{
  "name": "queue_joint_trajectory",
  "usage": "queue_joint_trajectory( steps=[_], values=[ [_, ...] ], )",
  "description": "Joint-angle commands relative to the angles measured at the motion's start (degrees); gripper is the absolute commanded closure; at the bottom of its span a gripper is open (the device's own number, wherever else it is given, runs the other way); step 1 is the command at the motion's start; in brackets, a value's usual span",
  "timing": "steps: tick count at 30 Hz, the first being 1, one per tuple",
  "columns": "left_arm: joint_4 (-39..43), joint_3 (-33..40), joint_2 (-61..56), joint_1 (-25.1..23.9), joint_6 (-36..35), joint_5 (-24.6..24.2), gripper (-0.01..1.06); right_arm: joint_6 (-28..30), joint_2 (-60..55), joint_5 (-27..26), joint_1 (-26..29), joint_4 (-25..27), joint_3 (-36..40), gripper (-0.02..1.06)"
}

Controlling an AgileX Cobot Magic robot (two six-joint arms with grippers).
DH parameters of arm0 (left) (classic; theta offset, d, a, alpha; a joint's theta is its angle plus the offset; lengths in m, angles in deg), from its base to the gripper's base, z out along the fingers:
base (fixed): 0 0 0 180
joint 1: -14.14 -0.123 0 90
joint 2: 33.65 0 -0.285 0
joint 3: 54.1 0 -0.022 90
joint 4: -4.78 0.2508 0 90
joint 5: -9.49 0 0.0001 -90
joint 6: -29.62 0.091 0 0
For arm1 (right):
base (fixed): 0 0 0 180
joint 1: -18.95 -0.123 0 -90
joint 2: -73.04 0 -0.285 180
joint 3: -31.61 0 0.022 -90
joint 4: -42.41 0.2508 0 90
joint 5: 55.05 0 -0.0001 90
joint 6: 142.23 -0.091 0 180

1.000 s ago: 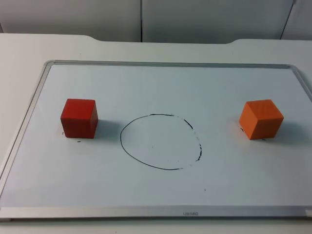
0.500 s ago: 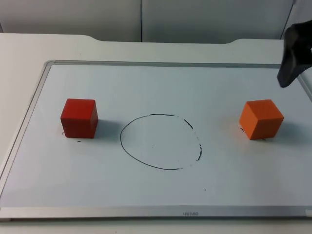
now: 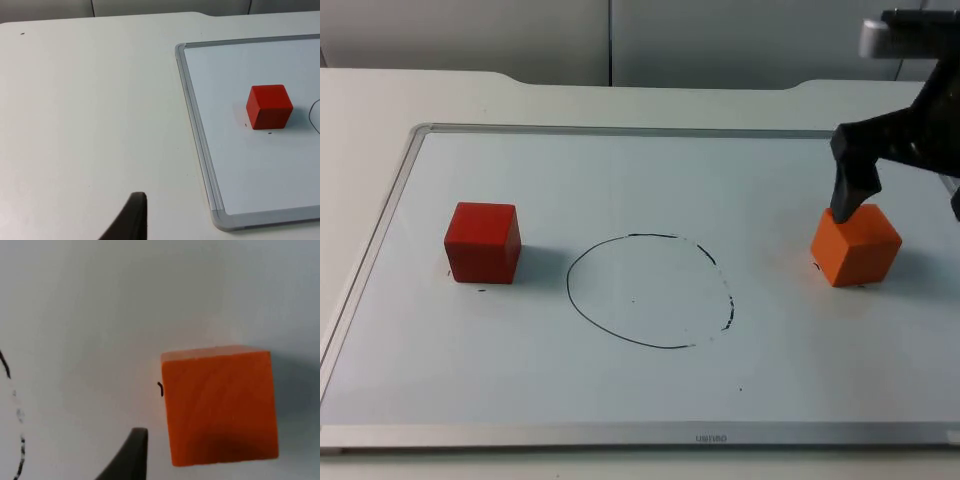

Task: Pick up one cube with the left hand and another cube with the right hand. First place the cube in the right hand at the target position, then stack the cube in the left hand on top.

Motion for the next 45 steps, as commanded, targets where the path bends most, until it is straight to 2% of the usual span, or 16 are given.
queue_joint_trajectory(
  steps=[1, 5, 14, 18, 21, 22, 23, 24, 26, 27, 30, 31, 38, 45],
  values=[
    [-0.47, 0.12, -0.21, -0.06, -0.42, 0.51, 0.00, -0.63, -1.61, -1.92, -0.06, -0.38, -0.41, 0.05],
    [-0.47, 0.12, -0.21, -0.06, -0.42, 0.51, 0.00, -0.63, -3.70, -4.05, -0.06, 0.50, -0.41, 0.09],
    [-0.47, 0.12, -0.21, -0.06, -0.42, 0.51, 0.00, -1.24, -6.90, -6.89, -0.06, 0.49, -0.31, 0.09],
    [-0.47, 0.12, -0.21, -0.06, -0.42, 0.51, 0.00, -2.10, -6.90, -7.51, -0.06, 0.49, -0.30, 0.13],
    [-0.47, 0.12, -0.21, -0.06, -0.42, 0.51, 0.00, -2.19, -6.90, -7.64, -0.06, 1.44, -0.30, 0.32],
    [-0.47, 0.12, -0.21, -0.06, -0.42, 0.51, 0.00, -2.19, -6.90, -7.64, -0.06, 1.79, -0.30, 0.41],
    [-0.47, 0.12, -0.21, -0.06, -0.42, 0.51, 0.00, -2.19, -6.90, -7.64, -0.06, 1.79, -0.30, 0.41],
    [-0.47, 0.12, -0.21, -0.06, -0.42, 0.51, 0.00, -2.56, -6.90, -7.64, -0.06, 1.89, -0.30, 0.54],
    [-0.47, 0.12, -0.21, -0.06, -0.42, 0.51, 0.00, -3.18, -6.90, -7.64, -0.06, 1.89, -0.30, 0.70],
    [-0.47, 0.12, -0.21, -0.06, -0.42, 0.51, 0.00, -3.18, -6.90, -7.64, -0.06, 1.89, -0.30, 0.70],
    [-0.47, 0.12, -0.21, -0.06, -0.42, 0.51, 0.00, -1.86, -6.43, -7.64, -0.06, 1.78, -0.30, 1.00],
    [-0.47, 0.12, -0.21, -0.06, -0.42, 0.51, 0.00, -1.72, -5.74, -7.41, -0.06, 1.78, -0.30, 1.05],
    [-0.47, 0.12, -0.21, -0.06, -0.42, 0.51, 0.00, 1.59, 4.84, -5.85, -0.06, 1.65, -0.30, 1.05],
    [-0.47, 0.12, -0.21, -0.06, -0.42, 0.51, 0.00, 1.69, 23.96, -3.67, -0.06, -4.37, -0.30, 1.05]
  ],
)
